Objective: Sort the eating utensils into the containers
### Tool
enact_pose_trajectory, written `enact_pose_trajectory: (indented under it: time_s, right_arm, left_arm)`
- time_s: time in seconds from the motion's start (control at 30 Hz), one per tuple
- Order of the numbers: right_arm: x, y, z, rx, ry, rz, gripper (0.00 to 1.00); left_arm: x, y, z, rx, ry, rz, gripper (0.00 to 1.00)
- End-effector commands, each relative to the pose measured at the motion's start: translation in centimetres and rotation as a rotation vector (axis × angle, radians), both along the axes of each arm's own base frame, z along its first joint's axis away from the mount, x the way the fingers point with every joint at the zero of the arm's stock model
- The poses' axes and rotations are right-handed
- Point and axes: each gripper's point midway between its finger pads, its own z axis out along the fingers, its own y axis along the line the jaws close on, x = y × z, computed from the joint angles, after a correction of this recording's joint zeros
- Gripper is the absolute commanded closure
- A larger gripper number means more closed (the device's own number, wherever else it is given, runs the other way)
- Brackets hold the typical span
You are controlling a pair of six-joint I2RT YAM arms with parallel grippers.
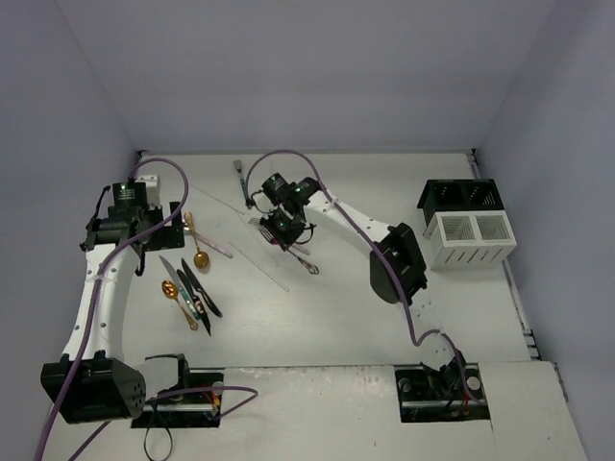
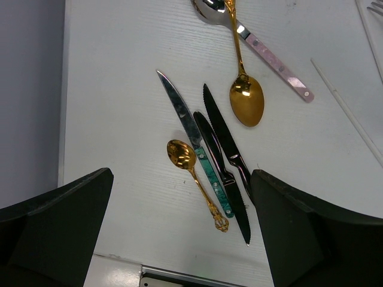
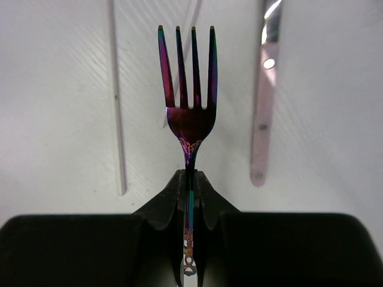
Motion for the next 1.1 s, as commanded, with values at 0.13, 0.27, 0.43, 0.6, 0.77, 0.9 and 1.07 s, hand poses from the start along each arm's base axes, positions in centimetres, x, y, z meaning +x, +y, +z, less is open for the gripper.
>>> enact_pose_trajectory:
  time_s: [0.13, 0.27, 0.43, 0.6, 0.77, 0.9, 1.07]
  right_arm:
    - [8.3, -6.2, 24.1, 0.329, -0.495, -0.150, 1.00]
    - [12.8, -14.3, 29.7, 0.357, -0.667, -0.357, 1.00]
    - [15.9, -27.4, 34.9, 0.383, -0.846, -0.673, 1.00]
    - [15.7, -38.0, 34.9, 0.278, -0.994, -0.931, 1.00]
    - [13.6, -44.8, 33.1, 0.116, -1.148, -1.130, 1.00]
    - [12.8, -47.0, 30.6, 0.058, -1.189, -1.198, 1.00]
    - [12.4, -50.5, 29.0, 0.025, -1.224, -1.317, 1.00]
  left_arm:
    - [0.7, -1.5, 1.1, -0.055, -0.062, -0.089, 0.03]
    - [0.9, -2.3, 1.7, -0.083, -0.079, -0.133, 0.03]
    - [1.2, -3.1, 2.1, -0.113, -0.088, -0.174, 0.03]
    - [1.8, -3.4, 2.0, -0.133, -0.080, -0.173, 0.03]
    - [2.3, -3.8, 1.9, -0.154, -0.073, -0.183, 0.03]
    - [2.7, -3.9, 2.0, -0.163, -0.070, -0.188, 0.03]
    - [2.7, -4.3, 2.2, -0.173, -0.078, -0.213, 0.03]
